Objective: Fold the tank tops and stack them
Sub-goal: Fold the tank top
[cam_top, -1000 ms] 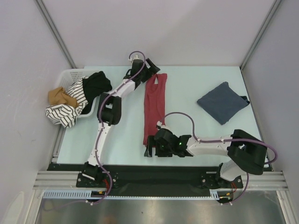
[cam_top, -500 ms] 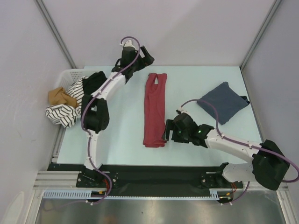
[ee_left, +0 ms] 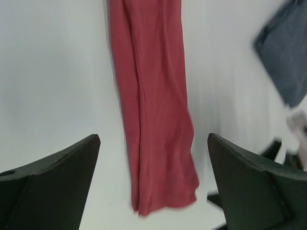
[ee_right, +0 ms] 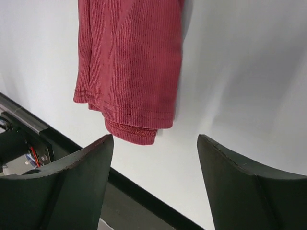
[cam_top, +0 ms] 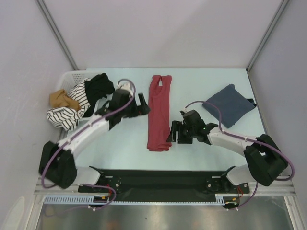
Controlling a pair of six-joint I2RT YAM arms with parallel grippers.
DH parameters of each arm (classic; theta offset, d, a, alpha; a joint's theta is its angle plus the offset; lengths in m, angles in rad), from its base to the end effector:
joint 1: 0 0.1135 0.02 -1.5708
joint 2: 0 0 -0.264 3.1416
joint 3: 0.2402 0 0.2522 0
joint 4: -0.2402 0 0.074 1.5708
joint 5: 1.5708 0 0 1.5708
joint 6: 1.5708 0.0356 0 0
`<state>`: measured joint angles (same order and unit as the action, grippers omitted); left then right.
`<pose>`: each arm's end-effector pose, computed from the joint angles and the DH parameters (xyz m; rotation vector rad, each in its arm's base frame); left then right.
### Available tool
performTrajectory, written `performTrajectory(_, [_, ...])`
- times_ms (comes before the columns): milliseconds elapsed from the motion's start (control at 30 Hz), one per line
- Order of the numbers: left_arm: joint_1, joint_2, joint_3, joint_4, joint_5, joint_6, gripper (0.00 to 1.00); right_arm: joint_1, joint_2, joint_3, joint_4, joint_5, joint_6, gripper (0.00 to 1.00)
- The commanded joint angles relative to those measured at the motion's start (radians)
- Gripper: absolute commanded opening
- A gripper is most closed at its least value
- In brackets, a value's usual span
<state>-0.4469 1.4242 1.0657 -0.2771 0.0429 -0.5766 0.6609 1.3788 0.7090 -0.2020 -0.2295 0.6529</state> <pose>0.2880 -0.1397 0.2799 -0.1228 2.2719 -0.6051 0.2073 0.1714 0.1844 -0.1198 2.6035 0.8172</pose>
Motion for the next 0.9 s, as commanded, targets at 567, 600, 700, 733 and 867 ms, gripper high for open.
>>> performTrajectory(567, [-0.148,-0.484,-0.595,0.021,0.055,-0.088,0.99,0.066,0.163,-0.065,0.164,-0.025,0.017,0.04])
performTrajectory(600, [-0.154,-0.485,-0.613,0.033,0.060,-0.101,0.99,0.083,0.139,-0.072,0.150,-0.012,0.024,0.00])
performTrajectory(700, [-0.180,-0.481,-0.647,0.058,0.061,-0.129,0.99,0.108,0.086,-0.115,0.125,0.028,0.057,0.00])
performTrajectory(733, [-0.193,-0.476,-0.653,0.062,0.061,-0.138,0.99,0.124,0.074,-0.126,0.124,0.036,0.068,0.00])
performTrajectory(867, [-0.225,-0.447,-0.678,0.105,0.060,-0.172,0.99,0.155,0.022,-0.158,0.078,0.105,0.103,0.00])
